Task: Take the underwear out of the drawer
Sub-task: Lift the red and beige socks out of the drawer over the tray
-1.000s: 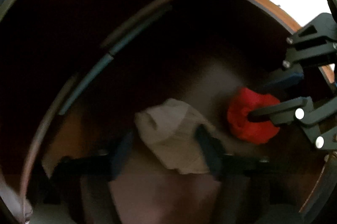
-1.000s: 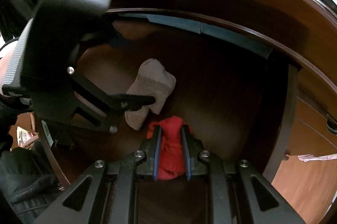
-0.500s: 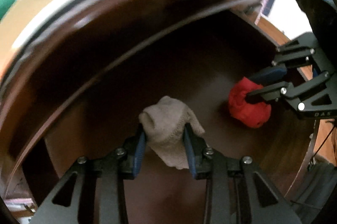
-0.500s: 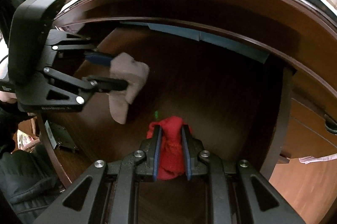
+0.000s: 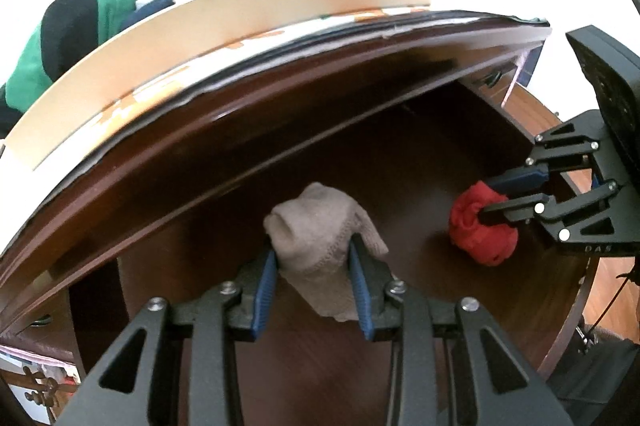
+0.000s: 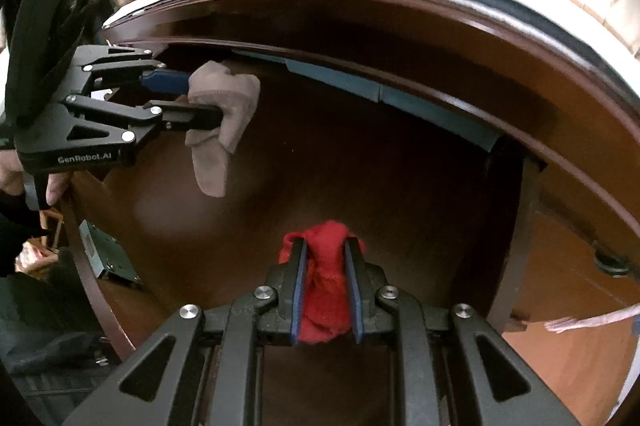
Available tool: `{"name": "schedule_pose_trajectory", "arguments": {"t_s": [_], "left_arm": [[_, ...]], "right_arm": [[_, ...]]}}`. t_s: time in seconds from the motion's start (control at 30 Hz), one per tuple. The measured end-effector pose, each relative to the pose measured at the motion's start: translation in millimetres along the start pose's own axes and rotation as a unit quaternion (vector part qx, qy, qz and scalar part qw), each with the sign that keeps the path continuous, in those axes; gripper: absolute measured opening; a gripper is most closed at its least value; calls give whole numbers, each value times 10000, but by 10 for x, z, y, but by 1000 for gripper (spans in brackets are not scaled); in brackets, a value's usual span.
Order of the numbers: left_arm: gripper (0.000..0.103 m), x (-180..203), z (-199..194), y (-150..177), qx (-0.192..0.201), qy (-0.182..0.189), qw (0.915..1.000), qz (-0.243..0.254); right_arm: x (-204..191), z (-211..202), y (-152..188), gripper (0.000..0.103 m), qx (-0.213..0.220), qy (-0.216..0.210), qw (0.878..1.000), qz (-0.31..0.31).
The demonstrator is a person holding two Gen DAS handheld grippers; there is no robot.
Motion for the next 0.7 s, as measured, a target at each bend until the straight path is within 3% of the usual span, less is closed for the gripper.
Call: {"name": "schedule_pose_trajectory", "arguments": {"t_s": [0.7], "left_arm": [[33,-118,-270,173,662,-266,9969,-318]], "right_arm": [[5,-329,95,20,938,349,9950,-55]]}}
Point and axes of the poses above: each gripper's, at about its wrist camera, not at the fingertips, and z roughly the way its jaws point, x to its right, y to its underside, the point moved 1 cm from there along z, roughly the way its jaws point, and after that the axes turned 2 degrees about -y, right-handed, at the moved point
